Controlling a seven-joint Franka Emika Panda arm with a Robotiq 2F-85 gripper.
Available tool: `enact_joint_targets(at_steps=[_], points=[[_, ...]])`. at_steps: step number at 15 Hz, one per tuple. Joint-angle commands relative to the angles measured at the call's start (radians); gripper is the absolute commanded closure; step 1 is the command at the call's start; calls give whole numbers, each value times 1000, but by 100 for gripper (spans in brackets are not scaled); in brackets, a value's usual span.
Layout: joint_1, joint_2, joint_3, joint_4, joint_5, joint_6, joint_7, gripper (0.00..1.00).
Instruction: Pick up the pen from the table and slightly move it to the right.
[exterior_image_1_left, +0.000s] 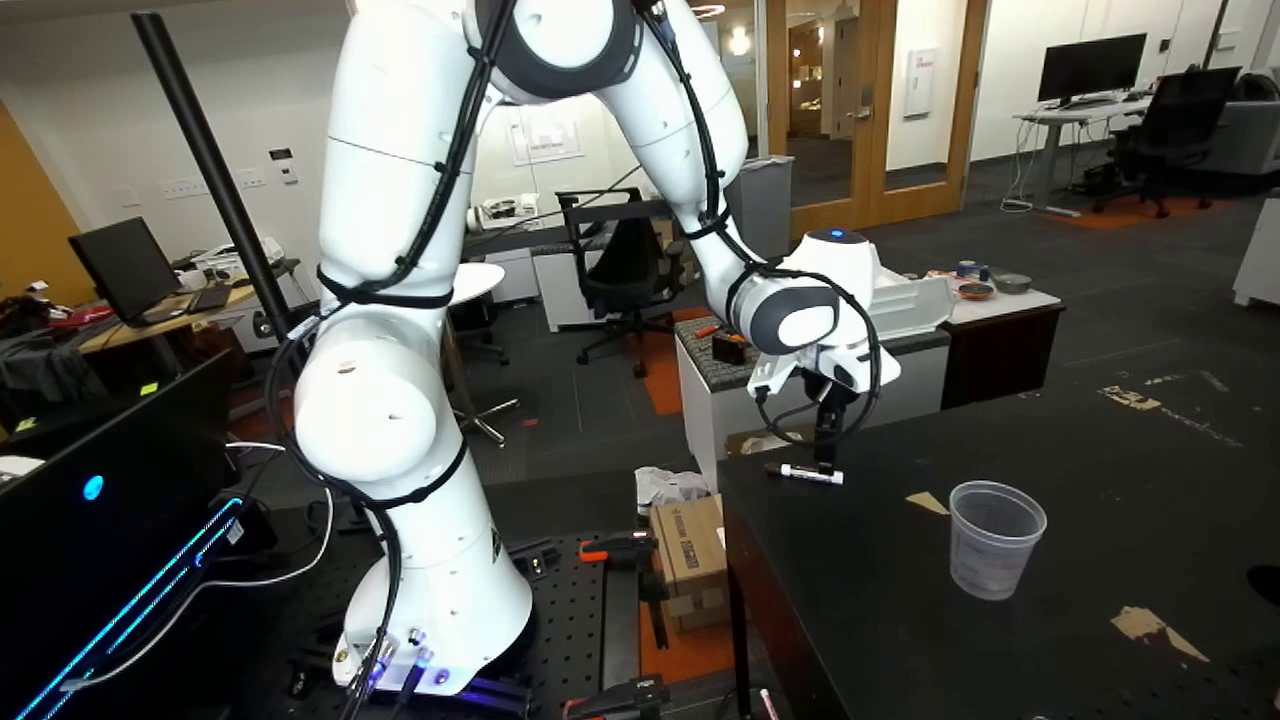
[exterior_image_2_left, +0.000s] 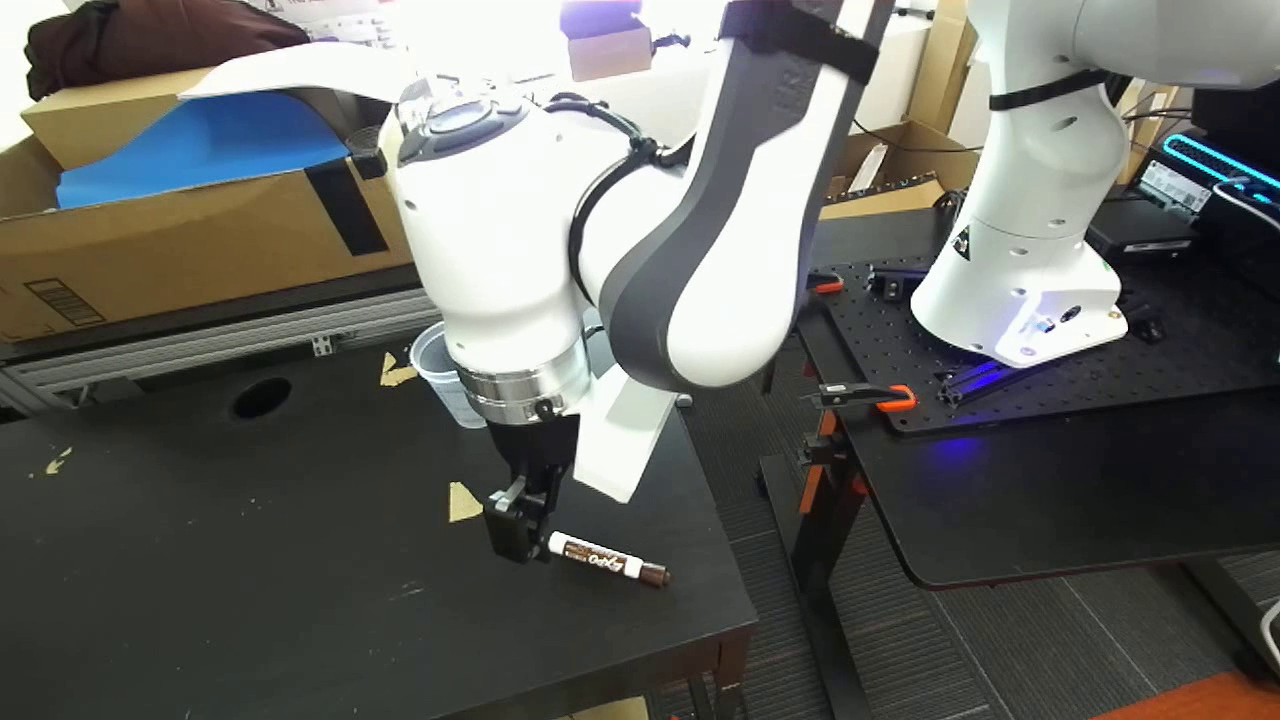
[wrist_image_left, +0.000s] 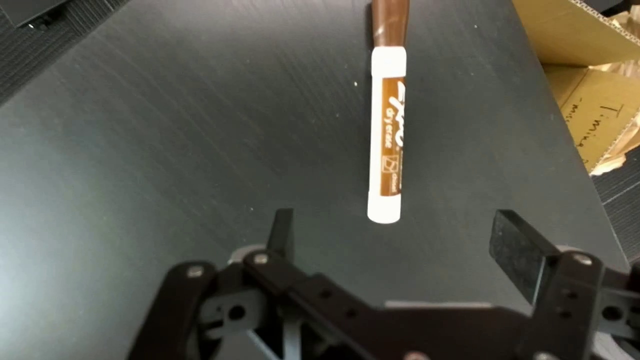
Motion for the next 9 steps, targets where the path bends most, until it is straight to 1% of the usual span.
enact_joint_targets(at_steps=[1, 4, 6, 9], points=[[18, 22, 9, -26, 1, 34, 21, 0], [37, 48, 9, -29, -3, 40, 20, 0], [35, 50, 2, -6, -9, 20, 5, 0], [37, 52, -3, 4, -11, 22, 4, 0]])
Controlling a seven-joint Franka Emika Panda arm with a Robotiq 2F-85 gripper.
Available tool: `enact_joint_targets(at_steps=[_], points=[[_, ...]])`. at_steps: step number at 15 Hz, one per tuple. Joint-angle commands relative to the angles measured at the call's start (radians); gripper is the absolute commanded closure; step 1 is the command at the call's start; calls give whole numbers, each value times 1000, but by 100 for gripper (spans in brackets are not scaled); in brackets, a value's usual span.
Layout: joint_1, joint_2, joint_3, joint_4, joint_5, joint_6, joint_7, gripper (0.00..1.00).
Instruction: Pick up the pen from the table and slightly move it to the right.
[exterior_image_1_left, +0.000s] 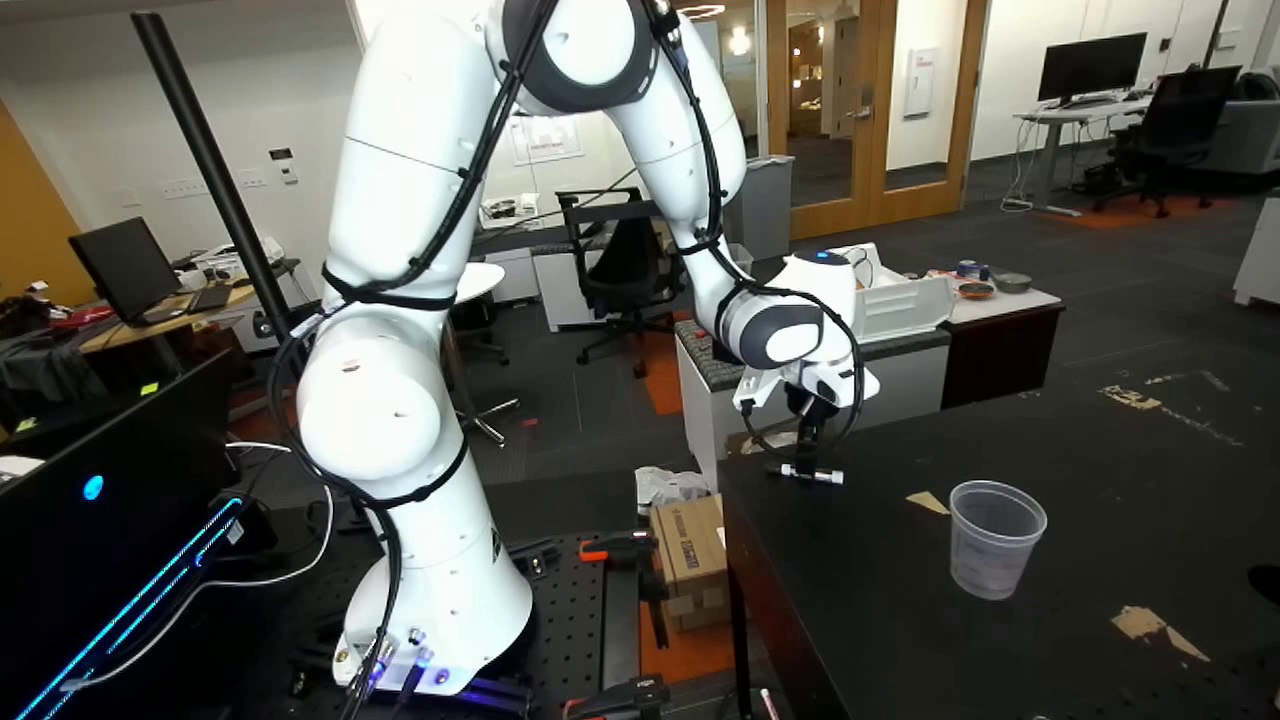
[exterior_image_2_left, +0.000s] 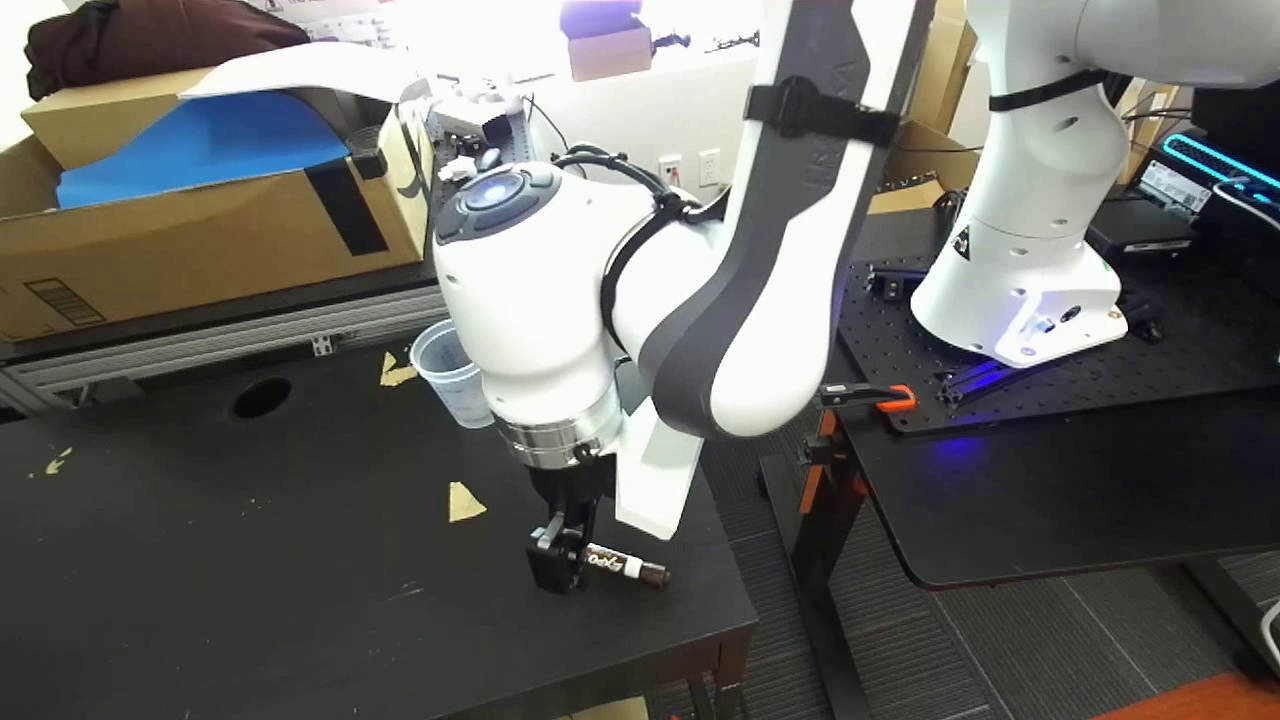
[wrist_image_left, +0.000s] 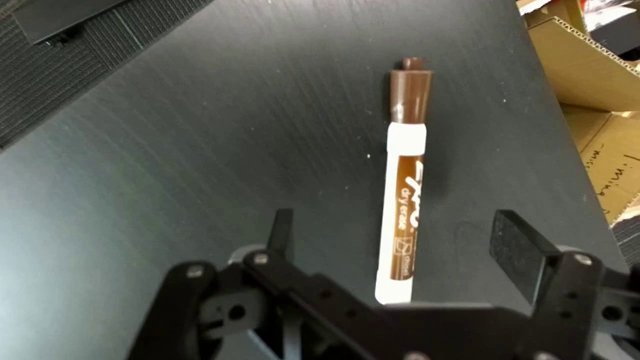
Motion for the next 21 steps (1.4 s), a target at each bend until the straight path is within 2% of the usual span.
enact_joint_targets(at_steps=[1, 15, 21], points=[[8, -6, -14, 16, -12, 3, 6, 0], [-41, 51, -3, 168, 3, -154, -24, 0], [-31, 94, -8, 190, -8, -165, -18, 0]])
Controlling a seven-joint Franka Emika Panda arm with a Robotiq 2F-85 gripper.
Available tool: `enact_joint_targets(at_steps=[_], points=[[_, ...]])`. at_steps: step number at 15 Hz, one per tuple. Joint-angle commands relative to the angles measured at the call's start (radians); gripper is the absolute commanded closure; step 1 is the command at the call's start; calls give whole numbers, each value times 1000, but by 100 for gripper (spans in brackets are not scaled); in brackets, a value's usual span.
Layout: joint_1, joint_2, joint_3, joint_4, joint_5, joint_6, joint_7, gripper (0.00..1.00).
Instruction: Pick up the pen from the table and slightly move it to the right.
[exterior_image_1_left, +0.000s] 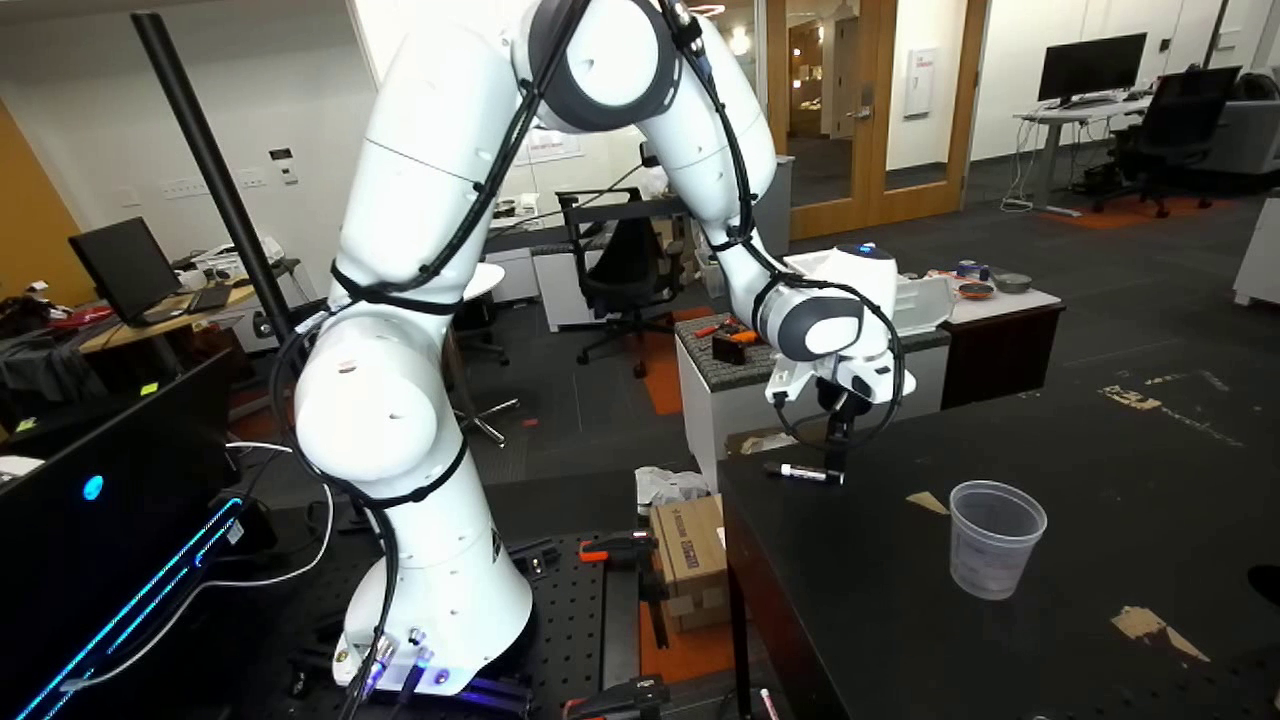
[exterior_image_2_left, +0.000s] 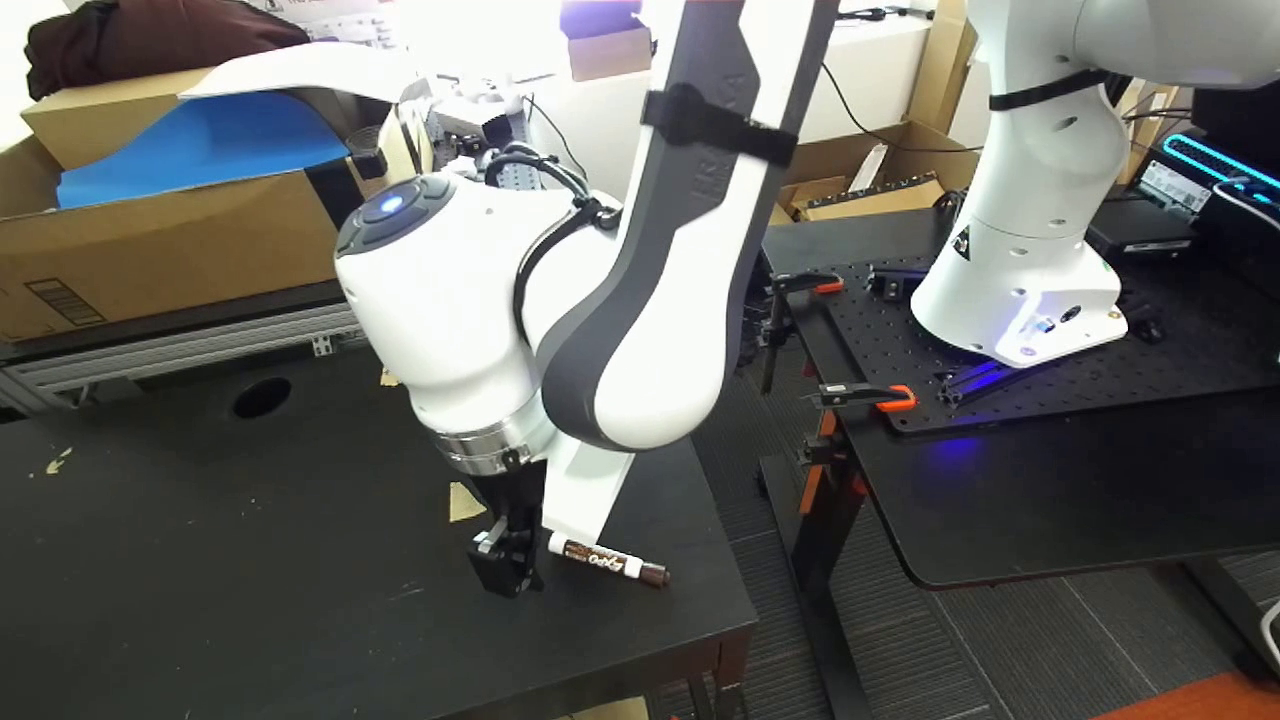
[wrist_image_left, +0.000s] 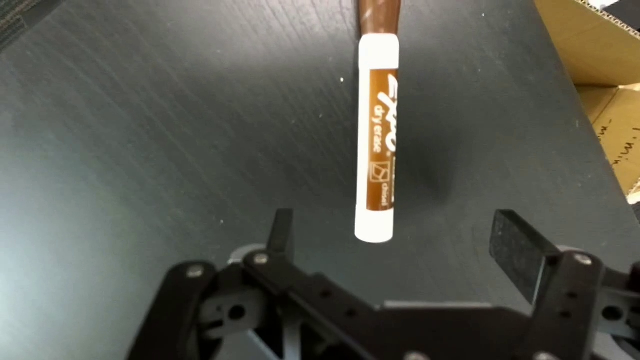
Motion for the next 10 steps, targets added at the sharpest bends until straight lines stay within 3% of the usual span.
enact_joint_targets(at_steps=[1, 2, 3, 10], points=[[-3, 27, 4, 31, -8, -34, -11, 0], [-1, 32, 4, 30, -9, -32, -11, 10], [1, 36, 3, 30, -9, -27, -10, 26], [11, 50, -2, 35, -11, -21, -3, 79]])
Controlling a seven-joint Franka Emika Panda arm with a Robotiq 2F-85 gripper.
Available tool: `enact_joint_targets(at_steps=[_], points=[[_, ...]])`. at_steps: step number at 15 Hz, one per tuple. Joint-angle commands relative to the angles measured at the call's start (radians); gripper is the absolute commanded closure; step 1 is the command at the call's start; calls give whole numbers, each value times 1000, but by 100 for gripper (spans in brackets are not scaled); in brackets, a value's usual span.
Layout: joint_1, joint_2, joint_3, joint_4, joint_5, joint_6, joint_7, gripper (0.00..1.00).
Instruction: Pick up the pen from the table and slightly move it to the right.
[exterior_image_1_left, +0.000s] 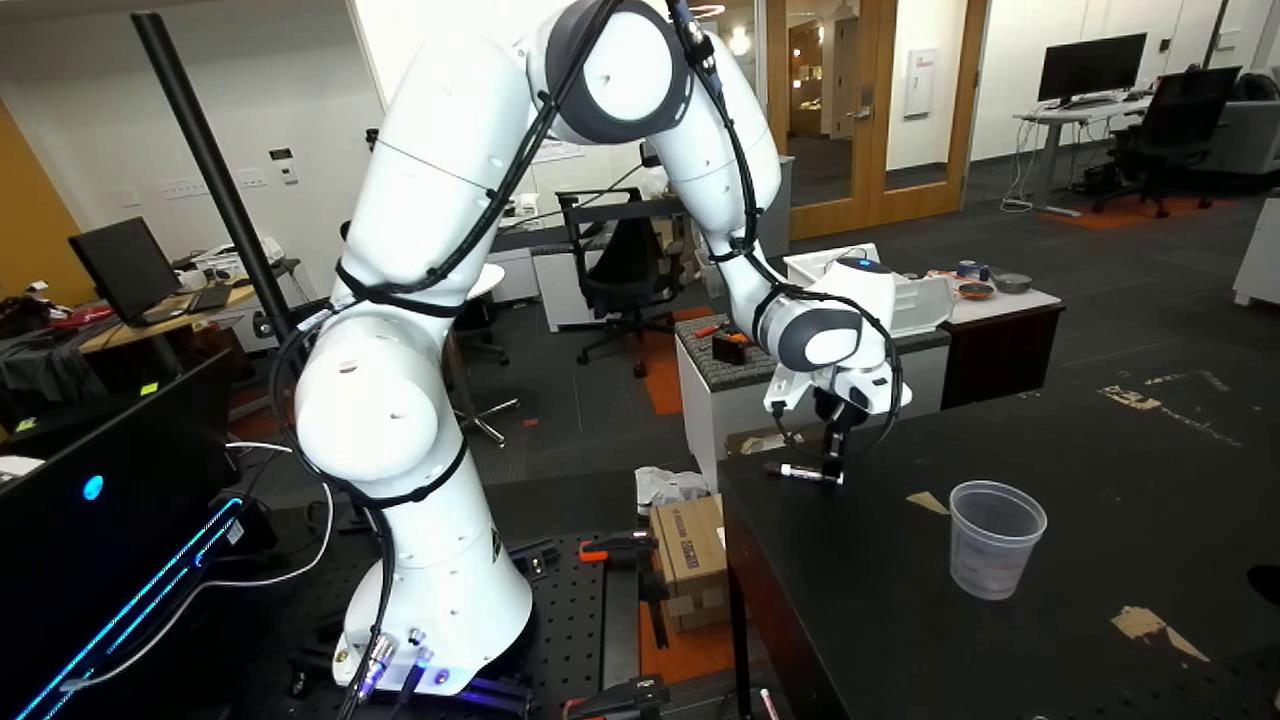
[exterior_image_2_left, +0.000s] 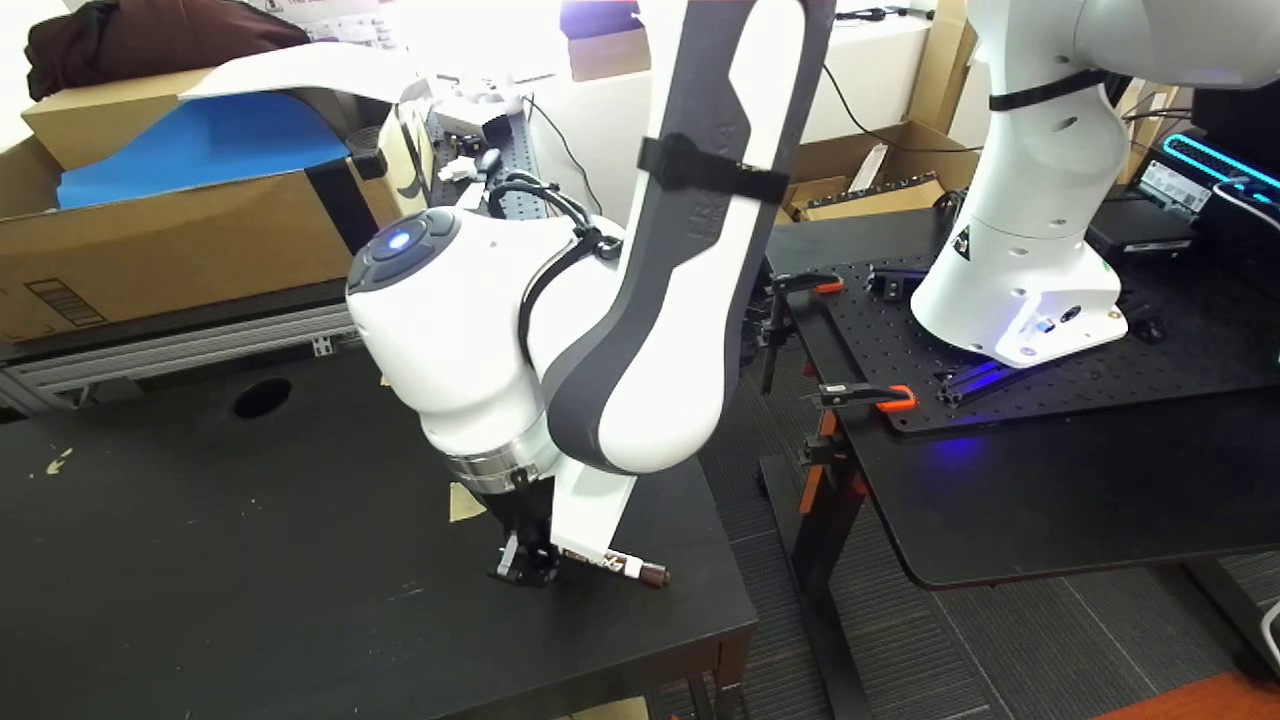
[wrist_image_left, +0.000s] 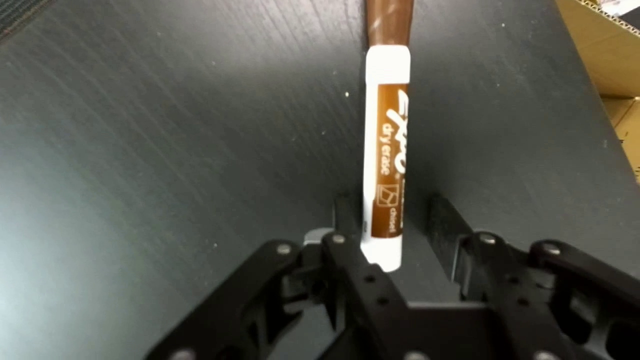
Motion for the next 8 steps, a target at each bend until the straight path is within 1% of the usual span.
enact_joint_targets(at_steps=[1, 3, 4, 5, 8], points=[[7, 9, -5, 17, -13, -20, -1, 88], [9, 7, -6, 16, -15, -19, 1, 99], [9, 8, -6, 16, -15, -17, 0, 96], [11, 7, -6, 15, -15, -18, 2, 95], [28, -9, -21, 0, -31, 0, 18, 95]])
